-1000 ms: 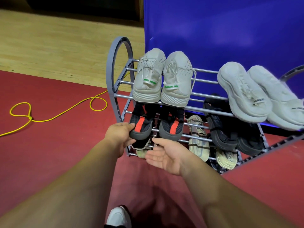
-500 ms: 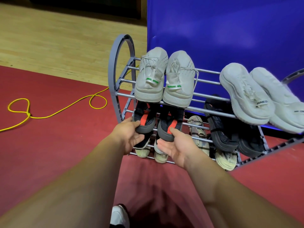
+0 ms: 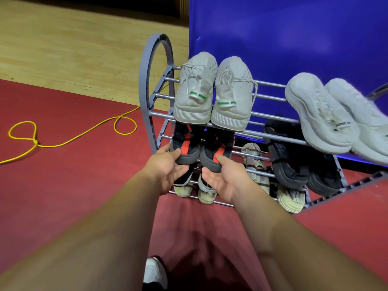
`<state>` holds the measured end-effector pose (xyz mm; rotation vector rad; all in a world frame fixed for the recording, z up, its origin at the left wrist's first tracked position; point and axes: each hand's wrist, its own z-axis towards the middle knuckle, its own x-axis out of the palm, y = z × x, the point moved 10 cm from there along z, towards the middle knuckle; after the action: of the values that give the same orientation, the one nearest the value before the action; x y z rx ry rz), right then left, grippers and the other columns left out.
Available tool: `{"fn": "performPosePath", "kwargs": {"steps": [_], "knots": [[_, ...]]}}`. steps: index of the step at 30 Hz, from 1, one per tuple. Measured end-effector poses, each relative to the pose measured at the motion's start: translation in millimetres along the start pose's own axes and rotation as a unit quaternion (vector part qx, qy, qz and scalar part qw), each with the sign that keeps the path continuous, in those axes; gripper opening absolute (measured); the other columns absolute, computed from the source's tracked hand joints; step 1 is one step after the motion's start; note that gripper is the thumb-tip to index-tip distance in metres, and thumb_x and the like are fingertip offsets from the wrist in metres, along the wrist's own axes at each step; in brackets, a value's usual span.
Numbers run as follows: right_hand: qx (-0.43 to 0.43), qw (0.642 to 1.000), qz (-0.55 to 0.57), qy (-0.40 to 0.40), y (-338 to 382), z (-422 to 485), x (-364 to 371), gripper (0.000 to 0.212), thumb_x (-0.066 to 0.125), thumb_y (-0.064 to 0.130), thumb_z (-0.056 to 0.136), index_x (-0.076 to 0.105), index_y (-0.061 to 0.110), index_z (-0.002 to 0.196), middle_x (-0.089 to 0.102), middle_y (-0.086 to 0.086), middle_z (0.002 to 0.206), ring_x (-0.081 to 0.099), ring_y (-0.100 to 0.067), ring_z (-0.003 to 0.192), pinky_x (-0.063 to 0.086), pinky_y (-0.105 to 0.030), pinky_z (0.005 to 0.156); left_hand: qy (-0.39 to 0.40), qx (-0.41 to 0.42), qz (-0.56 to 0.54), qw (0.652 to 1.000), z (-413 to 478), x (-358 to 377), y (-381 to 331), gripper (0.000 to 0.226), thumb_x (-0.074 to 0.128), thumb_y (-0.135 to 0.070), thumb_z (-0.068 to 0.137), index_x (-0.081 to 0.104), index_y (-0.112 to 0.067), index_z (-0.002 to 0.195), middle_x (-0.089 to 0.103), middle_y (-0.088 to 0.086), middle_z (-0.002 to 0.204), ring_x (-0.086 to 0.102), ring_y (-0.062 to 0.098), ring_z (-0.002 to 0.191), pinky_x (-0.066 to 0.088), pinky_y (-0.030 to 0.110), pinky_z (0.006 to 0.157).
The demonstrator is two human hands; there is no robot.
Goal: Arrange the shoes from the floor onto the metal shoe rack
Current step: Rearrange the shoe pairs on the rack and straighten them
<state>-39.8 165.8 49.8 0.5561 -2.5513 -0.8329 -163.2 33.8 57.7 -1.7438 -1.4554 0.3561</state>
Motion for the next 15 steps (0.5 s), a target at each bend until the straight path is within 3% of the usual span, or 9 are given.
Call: {"fn": "performPosePath", "kwargs": {"steps": [6,11,15], "knots": [[0.011,0.999,0.030,-0.011,-3,2,2,0.035,0.068,0.024,0.098,0.060,0.006,0.127,0.069,-0.021,0.100,0.073,-0.027,0.078,0.060,-0.031,0.052,0.006,-0.003,0.004,1.000,2,-1,1,0.047,0.053,-0.013,0.104,0.044,-0.023,0.148,0.073,0.010,0.118,0.077,0.024,0.089,0.060,0.036,0.083],[0.011,0.998,0.050,-0.035,-3,7,-3,0.044,0.069,0.035,0.096,0.060,0.009,0.130,0.068,-0.020,0.110,0.072,-0.023,0.079,0.058,-0.028,0.053,0.026,-0.010,-0.007,1.000,-2,10,3,0.068,0.051,-0.008,0.104,0.021,-0.036,0.158,0.070,0.010,0.123,0.076,0.025,0.093,0.058,0.038,0.090],[0.002,1.000,0.000,-0.017,-4,5,4,0.042,0.058,0.036,0.102,0.054,0.007,0.132,0.071,-0.023,0.099,0.075,-0.024,0.077,0.058,-0.031,0.056,0.027,-0.008,-0.006,1.000,-1,11,2,0.065,0.047,-0.006,0.105,0.025,-0.037,0.157,0.071,0.006,0.122,0.075,0.026,0.098,0.057,0.040,0.094]]}}
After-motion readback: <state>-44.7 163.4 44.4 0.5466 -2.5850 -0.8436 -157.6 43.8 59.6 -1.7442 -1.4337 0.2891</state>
